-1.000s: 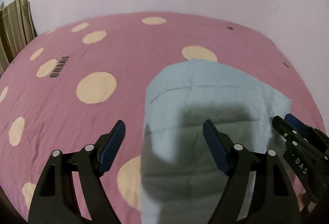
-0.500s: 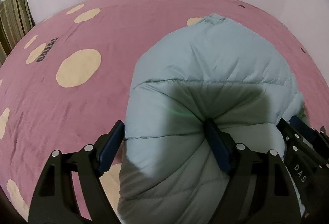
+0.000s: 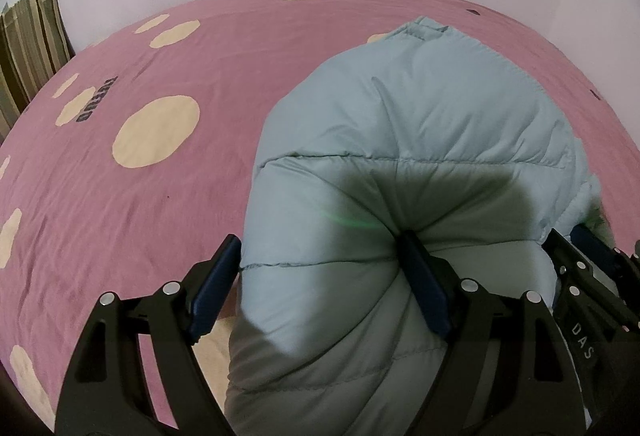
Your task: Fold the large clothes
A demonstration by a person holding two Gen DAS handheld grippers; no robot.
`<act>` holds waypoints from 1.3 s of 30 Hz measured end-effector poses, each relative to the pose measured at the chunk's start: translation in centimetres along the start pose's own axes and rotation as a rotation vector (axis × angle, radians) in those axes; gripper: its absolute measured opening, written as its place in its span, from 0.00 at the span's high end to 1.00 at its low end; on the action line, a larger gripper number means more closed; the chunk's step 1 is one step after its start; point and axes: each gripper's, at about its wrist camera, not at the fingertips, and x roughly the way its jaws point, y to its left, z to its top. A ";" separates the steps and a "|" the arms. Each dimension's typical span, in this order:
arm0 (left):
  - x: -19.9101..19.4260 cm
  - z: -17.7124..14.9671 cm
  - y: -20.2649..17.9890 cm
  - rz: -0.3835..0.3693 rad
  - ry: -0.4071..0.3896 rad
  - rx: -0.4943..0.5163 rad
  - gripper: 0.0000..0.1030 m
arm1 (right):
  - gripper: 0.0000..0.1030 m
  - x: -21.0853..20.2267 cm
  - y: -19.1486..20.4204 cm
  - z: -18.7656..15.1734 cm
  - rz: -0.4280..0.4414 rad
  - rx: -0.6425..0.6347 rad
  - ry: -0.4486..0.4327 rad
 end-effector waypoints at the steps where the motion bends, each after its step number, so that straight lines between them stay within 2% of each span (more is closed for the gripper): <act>1: 0.0 0.0 0.0 0.003 -0.002 0.002 0.21 | 0.65 0.0 0.1 0.0 -0.003 -0.001 -0.001; 12: -0.4 0.1 -0.1 0.020 0.004 0.005 0.20 | 0.65 -0.4 0.4 -0.2 -0.013 0.003 -0.016; 16: -1.5 0.6 0.7 -0.003 0.023 -0.033 0.21 | 0.63 -1.7 0.3 0.0 -0.011 0.005 -0.022; 17: -2.0 0.7 1.2 -0.013 0.031 -0.056 0.21 | 0.61 -2.2 0.3 -0.1 -0.009 0.007 -0.023; 19: -2.9 0.9 2.2 -0.025 0.046 -0.106 0.21 | 0.48 -3.7 -0.2 0.0 0.014 0.034 -0.031; 22: -4.7 0.8 4.3 -0.045 0.043 -0.207 0.20 | 0.38 -6.4 -1.9 -0.1 0.056 0.117 -0.076; 24: -5.7 0.4 5.6 -0.057 0.037 -0.273 0.16 | 0.36 -7.8 -3.1 -0.3 0.088 0.178 -0.091; 27: -6.6 -1.0 7.5 -0.090 0.050 -0.384 0.16 | 0.32 -9.3 -5.4 -1.6 0.154 0.305 -0.094; 32: -6.1 -4.4 9.6 -0.174 0.128 -0.586 0.16 | 0.31 -9.1 -7.7 -4.6 0.238 0.462 -0.049; 36: -6.0 -6.0 9.8 -0.215 0.136 -0.644 0.14 | 0.31 -8.3 -7.9 -6.8 0.298 0.545 -0.013; 39: -6.0 -6.6 9.9 -0.231 0.133 -0.660 0.12 | 0.27 -8.0 -7.9 -7.7 0.301 0.583 -0.016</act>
